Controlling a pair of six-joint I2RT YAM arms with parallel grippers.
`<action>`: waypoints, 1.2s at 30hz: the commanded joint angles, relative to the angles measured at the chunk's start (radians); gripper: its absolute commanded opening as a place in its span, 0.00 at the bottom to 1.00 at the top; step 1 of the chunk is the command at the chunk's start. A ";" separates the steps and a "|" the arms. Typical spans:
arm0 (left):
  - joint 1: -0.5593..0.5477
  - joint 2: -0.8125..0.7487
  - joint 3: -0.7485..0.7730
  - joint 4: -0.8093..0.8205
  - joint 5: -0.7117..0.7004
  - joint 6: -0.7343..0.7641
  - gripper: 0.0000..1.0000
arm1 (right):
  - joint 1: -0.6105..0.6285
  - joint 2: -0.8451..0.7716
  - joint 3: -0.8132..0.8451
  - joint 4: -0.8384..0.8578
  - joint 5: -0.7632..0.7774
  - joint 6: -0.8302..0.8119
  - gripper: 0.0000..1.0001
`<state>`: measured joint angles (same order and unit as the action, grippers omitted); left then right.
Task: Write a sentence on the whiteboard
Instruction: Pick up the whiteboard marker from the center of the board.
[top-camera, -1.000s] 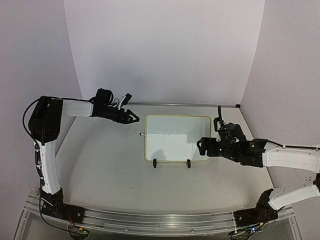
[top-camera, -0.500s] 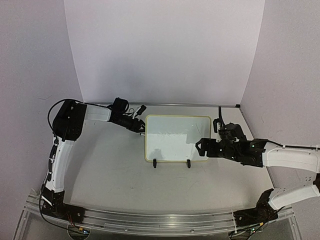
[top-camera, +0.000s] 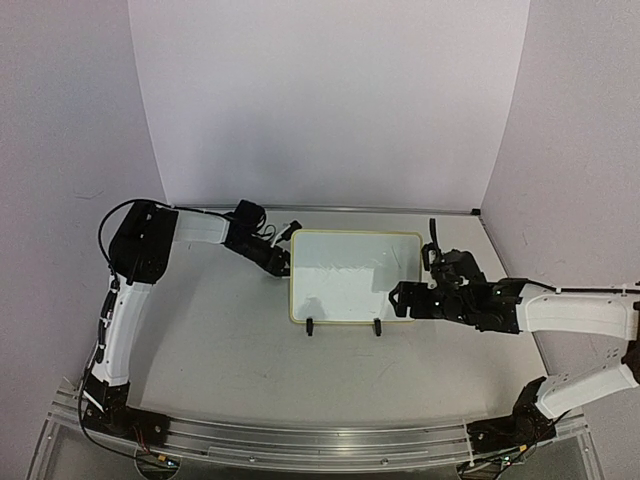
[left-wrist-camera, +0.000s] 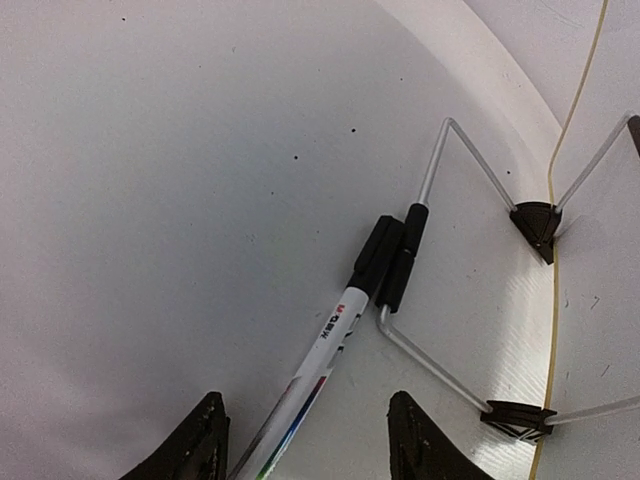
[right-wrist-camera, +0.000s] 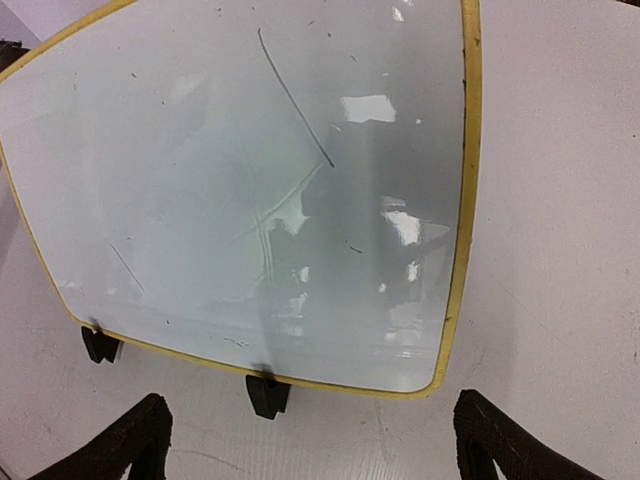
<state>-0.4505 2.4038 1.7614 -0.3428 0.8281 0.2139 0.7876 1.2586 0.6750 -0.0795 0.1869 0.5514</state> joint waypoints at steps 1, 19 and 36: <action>-0.011 -0.095 -0.069 -0.111 -0.126 0.095 0.52 | -0.002 0.010 0.029 0.014 0.001 0.004 0.94; -0.106 -0.238 -0.267 -0.065 -0.453 0.242 0.36 | -0.002 -0.061 -0.038 0.027 0.048 0.040 0.94; -0.145 -0.350 -0.403 -0.115 -0.603 0.136 0.07 | -0.003 -0.141 -0.010 -0.006 0.088 0.041 0.95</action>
<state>-0.5821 2.1430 1.4474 -0.3687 0.3033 0.4210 0.7876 1.1456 0.6262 -0.0706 0.2540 0.5850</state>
